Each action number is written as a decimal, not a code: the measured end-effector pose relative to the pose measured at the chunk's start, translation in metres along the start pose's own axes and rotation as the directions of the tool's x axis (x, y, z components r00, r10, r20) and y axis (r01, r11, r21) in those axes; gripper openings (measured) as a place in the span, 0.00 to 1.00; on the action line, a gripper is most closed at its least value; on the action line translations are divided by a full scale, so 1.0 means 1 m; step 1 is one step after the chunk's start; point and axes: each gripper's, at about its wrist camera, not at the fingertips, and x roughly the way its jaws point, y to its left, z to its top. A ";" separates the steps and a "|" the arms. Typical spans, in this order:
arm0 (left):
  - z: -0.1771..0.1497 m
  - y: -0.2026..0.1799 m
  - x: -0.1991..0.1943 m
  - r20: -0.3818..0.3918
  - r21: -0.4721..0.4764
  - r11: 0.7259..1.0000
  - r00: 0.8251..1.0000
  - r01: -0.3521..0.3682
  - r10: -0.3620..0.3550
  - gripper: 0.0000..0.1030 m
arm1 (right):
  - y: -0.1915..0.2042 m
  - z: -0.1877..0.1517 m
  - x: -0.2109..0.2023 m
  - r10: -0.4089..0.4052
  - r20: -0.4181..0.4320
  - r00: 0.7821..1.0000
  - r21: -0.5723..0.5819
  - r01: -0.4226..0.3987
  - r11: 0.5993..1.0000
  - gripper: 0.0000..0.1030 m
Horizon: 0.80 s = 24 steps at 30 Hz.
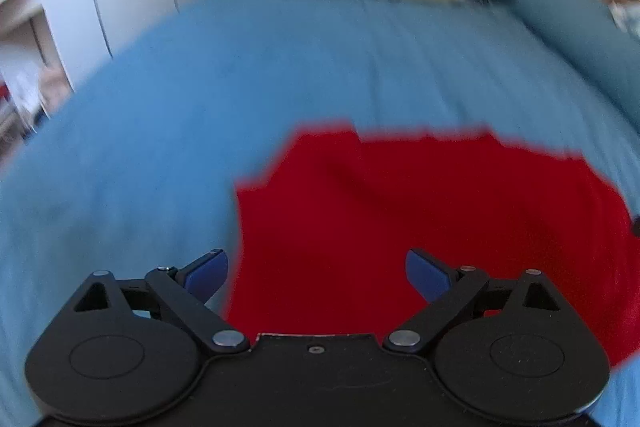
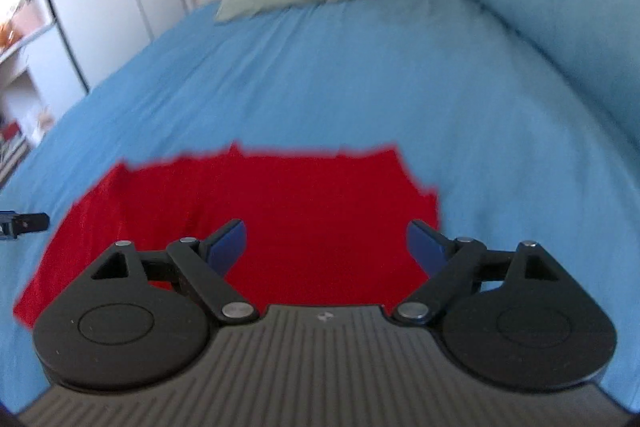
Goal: Fold small clothes
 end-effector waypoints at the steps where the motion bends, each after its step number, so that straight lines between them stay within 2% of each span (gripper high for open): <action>1: -0.012 -0.002 0.006 -0.032 0.007 1.000 0.999 0.001 -0.001 0.95 | 0.004 -0.010 0.002 -0.002 -0.020 1.000 -0.011 0.002 1.000 1.00; 4: -0.037 0.000 0.023 -0.098 0.016 1.000 0.995 -0.025 0.027 0.95 | 0.003 -0.038 0.016 -0.035 -0.099 0.995 0.005 0.035 0.999 1.00; 6: -0.047 0.007 0.032 -0.126 -0.003 1.000 0.992 -0.015 0.014 1.00 | -0.002 -0.053 0.026 -0.064 -0.139 0.988 0.025 0.068 0.997 1.00; 11: -0.049 0.003 0.027 -0.128 0.016 1.000 0.991 -0.023 0.025 1.00 | -0.002 -0.069 0.025 -0.083 -0.106 0.991 0.015 0.085 0.996 1.00; 15: -0.028 0.000 0.003 -0.091 0.043 0.998 0.994 -0.054 0.057 0.97 | -0.006 -0.055 0.006 -0.065 -0.091 0.994 0.038 0.068 0.997 1.00; 17: -0.018 -0.009 -0.019 -0.053 0.062 0.998 0.998 -0.010 0.013 0.97 | -0.008 -0.045 -0.022 -0.079 -0.042 0.996 0.036 0.080 0.996 1.00; 19: -0.001 -0.023 -0.036 -0.017 0.094 0.995 1.000 0.021 -0.020 1.00 | -0.014 -0.033 -0.043 -0.095 -0.028 0.995 0.023 0.096 0.995 1.00; 21: 0.006 -0.041 -0.046 -0.005 0.119 0.991 0.999 0.055 -0.054 1.00 | -0.023 -0.025 -0.053 -0.094 -0.048 0.994 0.013 0.095 0.995 1.00; 24: 0.014 -0.068 -0.038 -0.032 0.140 0.983 0.993 0.118 -0.115 1.00 | -0.044 -0.025 -0.054 -0.062 -0.113 0.992 0.044 0.067 0.997 0.99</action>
